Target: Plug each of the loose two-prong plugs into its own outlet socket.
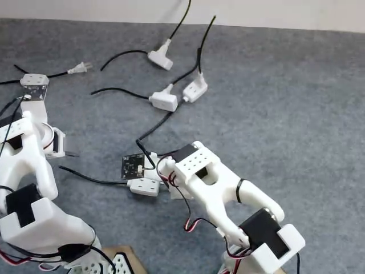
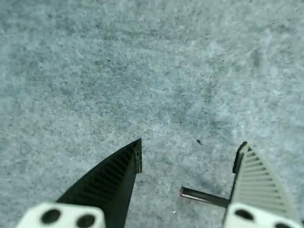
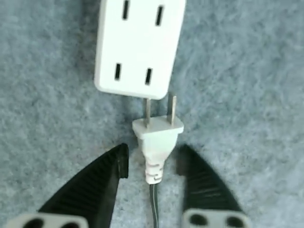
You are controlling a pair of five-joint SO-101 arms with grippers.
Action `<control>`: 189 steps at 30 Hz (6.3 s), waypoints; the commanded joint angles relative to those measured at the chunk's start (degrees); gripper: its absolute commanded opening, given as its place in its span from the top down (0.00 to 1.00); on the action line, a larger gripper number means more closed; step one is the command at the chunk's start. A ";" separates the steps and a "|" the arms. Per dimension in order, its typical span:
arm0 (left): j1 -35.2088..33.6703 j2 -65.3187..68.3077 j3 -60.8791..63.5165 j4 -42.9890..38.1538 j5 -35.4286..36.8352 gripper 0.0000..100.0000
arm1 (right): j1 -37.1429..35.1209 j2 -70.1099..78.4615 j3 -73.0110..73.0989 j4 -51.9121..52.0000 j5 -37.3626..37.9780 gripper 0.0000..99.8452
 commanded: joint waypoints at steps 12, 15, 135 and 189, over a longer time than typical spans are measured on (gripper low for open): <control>1.54 -1.54 -0.57 -0.26 -0.70 0.68 | 0.48 -4.62 -5.93 1.89 -8.97 0.99; 2.95 -1.54 -0.13 -0.26 -0.97 0.68 | 0.75 -9.45 -9.54 6.29 -10.29 0.99; 25.63 -110.02 72.92 -13.89 7.47 0.68 | -7.96 -33.10 -0.31 -5.05 -46.86 0.99; 30.11 -109.93 71.52 -10.64 9.23 0.68 | -11.56 -33.71 -1.71 -1.89 -45.63 0.99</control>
